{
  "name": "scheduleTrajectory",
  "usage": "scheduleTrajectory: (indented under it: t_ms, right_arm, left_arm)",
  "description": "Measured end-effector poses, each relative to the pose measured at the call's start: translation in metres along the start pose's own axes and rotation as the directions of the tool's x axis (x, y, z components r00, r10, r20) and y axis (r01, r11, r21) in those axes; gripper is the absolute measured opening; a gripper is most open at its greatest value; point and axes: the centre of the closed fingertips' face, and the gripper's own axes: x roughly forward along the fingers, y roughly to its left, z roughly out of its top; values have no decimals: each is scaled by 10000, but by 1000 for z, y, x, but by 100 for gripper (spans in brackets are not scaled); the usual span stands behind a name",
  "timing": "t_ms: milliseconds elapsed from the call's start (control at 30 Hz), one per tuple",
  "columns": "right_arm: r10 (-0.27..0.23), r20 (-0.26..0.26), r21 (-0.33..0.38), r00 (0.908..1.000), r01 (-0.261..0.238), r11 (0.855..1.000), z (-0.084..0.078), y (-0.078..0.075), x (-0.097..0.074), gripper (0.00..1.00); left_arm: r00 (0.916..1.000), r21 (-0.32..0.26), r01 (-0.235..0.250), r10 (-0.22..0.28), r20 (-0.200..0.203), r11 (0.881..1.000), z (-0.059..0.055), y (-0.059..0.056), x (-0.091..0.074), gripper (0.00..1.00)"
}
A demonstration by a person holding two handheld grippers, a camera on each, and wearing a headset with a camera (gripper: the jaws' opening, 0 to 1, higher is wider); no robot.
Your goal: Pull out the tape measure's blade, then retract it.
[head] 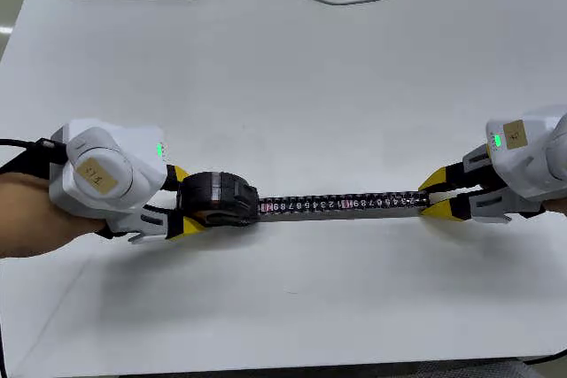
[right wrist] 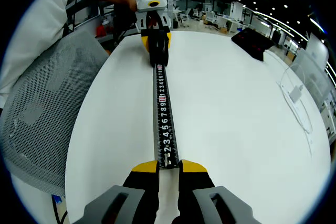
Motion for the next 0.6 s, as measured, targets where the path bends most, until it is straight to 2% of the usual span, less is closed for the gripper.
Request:
scheduleTrajectory:
  t_ms: [600]
  right_arm:
    - [-83, -253, 78, 9996, 85, 9999, -13, -2, -11, 9]
  left_arm:
    - [10000, 11, 1, -1, -17, 10000, 0, 0, 0, 25]
